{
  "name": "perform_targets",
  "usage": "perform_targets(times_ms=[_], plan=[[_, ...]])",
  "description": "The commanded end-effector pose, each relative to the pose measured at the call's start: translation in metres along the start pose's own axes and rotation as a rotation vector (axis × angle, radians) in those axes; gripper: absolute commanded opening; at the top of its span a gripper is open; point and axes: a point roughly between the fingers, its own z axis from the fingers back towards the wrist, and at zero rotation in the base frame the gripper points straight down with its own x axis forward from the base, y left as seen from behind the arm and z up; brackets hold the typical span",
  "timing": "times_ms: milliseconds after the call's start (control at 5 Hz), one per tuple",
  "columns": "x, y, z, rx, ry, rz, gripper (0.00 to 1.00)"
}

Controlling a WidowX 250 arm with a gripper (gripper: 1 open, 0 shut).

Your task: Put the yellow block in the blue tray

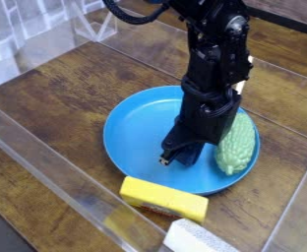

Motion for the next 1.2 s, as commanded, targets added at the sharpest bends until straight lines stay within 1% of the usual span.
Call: perform_targets(times_ms=[0, 200, 400, 800, 1000], plan=[[-0.001, 0.007, 0.024, 0.024, -0.007, 0.048, 0.0], [0.001, 0.012, 0.028, 0.003, -0.003, 0.061, 1.0], [0.005, 0.017, 0.037, -0.017, 0.004, 0.077, 1.0], [-0.002, 0.009, 0.019, -0.021, 0.013, 0.065, 1.0], [-0.01, 0.01, 0.025, -0.024, 0.021, 0.074, 1.0]])
